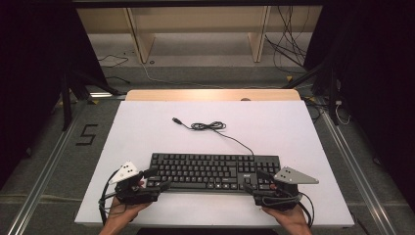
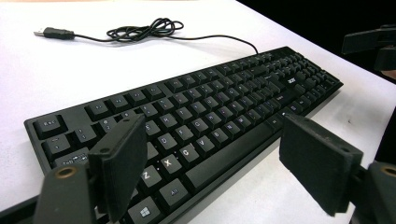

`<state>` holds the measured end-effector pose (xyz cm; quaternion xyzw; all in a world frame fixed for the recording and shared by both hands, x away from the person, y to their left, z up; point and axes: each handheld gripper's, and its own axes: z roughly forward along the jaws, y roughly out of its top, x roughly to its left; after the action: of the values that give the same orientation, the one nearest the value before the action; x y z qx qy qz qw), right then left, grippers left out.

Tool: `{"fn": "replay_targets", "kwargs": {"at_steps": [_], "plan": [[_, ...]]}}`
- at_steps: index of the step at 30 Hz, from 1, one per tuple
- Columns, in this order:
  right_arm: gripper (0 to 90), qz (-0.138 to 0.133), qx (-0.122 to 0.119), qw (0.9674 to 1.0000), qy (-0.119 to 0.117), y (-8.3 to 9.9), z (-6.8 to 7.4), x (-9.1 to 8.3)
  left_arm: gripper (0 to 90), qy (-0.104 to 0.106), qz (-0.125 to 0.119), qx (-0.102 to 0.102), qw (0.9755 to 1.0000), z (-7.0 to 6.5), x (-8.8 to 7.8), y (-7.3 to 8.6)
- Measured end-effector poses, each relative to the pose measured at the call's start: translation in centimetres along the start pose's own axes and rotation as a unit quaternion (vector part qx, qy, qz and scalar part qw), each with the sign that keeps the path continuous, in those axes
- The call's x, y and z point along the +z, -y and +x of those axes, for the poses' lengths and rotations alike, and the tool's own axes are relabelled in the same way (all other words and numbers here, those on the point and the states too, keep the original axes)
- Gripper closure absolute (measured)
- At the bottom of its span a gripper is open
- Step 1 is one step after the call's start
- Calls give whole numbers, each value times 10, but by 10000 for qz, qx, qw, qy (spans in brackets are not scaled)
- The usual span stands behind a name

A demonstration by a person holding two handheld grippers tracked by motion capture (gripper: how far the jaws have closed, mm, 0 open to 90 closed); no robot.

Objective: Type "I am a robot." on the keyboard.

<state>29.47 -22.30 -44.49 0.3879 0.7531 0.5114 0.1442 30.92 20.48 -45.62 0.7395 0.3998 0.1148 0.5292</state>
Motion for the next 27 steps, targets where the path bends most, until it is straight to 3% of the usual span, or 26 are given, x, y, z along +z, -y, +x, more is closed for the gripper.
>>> {"fn": "replay_targets", "kwargs": {"at_steps": [12,27], "plan": [[298,17,-7,10000,-20,-1,1,3,230,-15,3,-14,10000,1,0,0],[324,247,-72,9995,-195,-16,11,29,257,-216,98,-70,9997,4,1,1]]}}
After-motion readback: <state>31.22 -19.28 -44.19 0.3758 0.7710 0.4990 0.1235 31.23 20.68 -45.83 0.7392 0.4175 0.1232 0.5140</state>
